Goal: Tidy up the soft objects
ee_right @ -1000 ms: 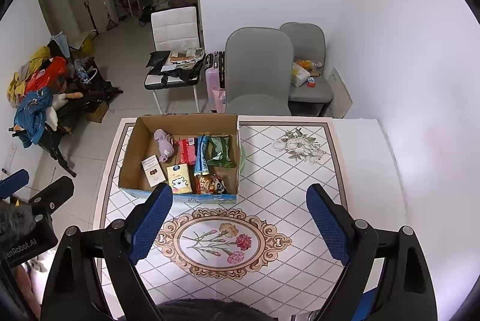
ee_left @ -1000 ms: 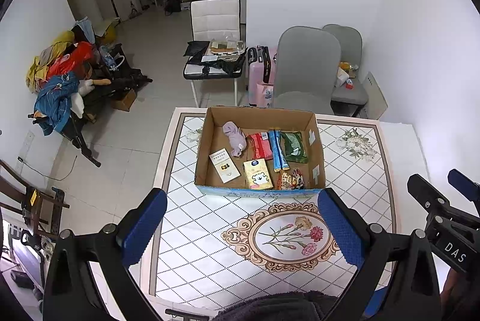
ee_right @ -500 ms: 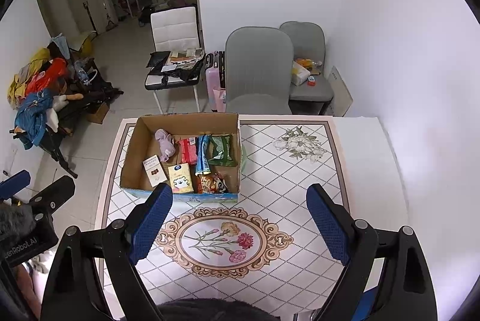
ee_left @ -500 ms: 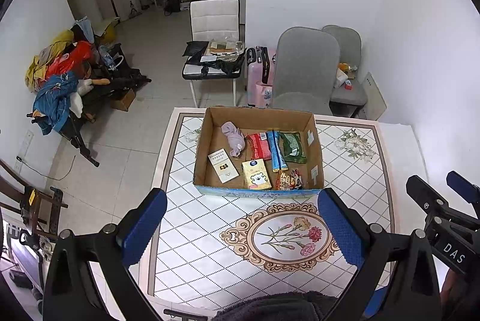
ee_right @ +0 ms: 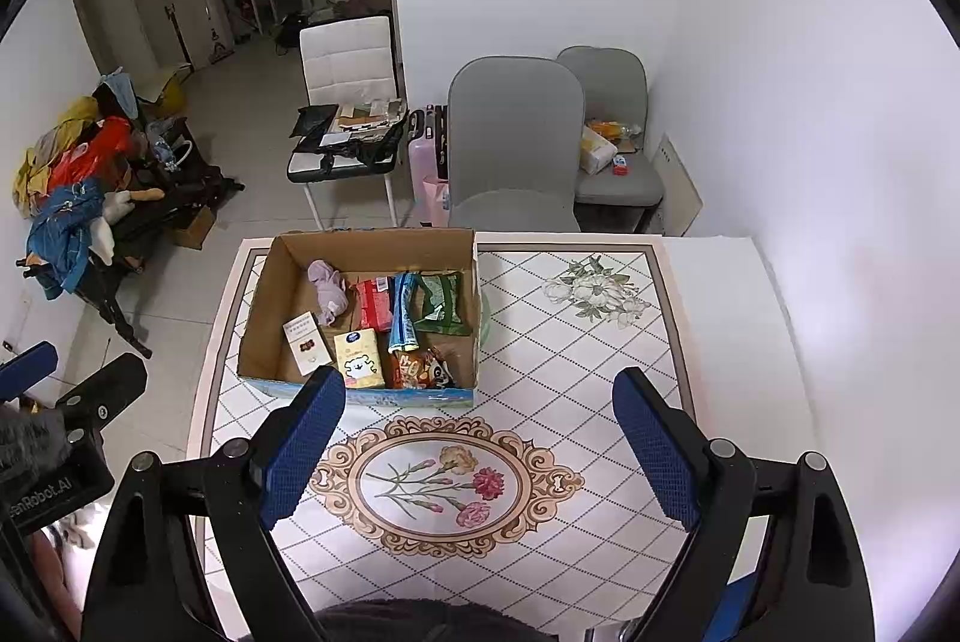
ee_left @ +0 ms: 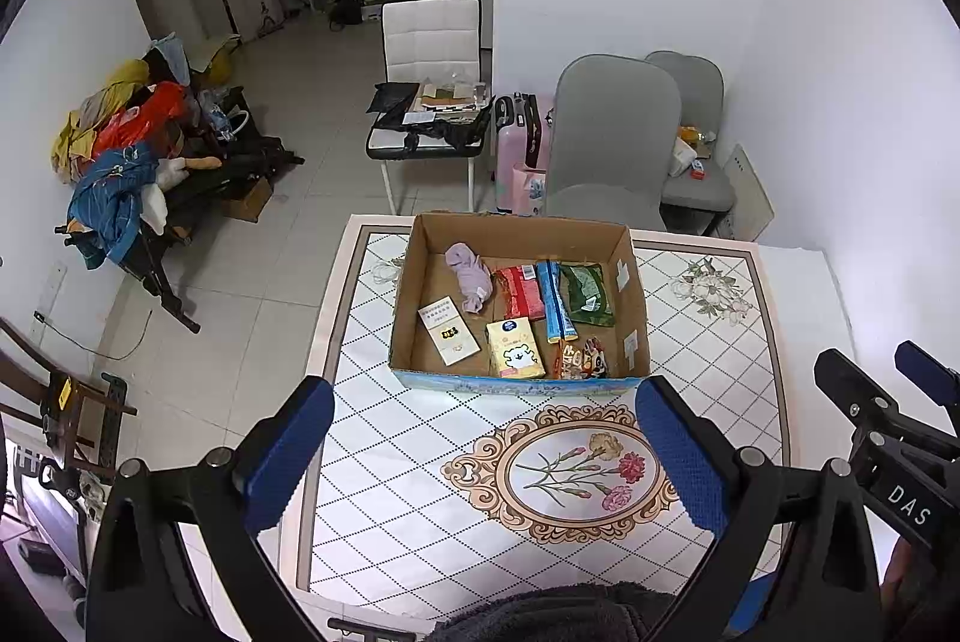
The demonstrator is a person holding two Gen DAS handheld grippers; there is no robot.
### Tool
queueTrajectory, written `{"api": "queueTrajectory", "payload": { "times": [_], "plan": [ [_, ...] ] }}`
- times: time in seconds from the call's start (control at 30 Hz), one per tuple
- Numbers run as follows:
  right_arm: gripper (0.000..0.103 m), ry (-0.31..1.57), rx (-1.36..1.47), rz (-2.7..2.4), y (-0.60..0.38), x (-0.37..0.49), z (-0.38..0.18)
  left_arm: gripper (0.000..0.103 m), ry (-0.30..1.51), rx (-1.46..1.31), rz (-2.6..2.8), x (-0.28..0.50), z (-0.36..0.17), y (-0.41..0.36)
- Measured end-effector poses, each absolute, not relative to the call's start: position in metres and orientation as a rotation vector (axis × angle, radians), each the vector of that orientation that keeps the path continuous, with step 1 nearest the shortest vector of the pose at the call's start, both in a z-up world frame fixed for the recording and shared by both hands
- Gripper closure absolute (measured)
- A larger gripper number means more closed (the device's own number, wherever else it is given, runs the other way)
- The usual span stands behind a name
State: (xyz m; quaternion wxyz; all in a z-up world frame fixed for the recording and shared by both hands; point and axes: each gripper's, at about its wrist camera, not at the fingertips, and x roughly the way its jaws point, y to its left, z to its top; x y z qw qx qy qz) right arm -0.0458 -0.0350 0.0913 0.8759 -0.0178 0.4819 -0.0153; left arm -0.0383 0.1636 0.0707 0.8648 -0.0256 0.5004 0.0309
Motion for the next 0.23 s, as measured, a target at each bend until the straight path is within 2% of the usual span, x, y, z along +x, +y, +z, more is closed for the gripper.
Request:
{"api": "queueTrajectory", "payload": {
  "times": [0.23],
  "plan": [
    [0.010,1.002,-0.034,-0.037,-0.0349,-0.0447,0.0926,0.000,1.048,-0.055,0.068,-0.0392,0.0710,0.1629]
  ]
}}
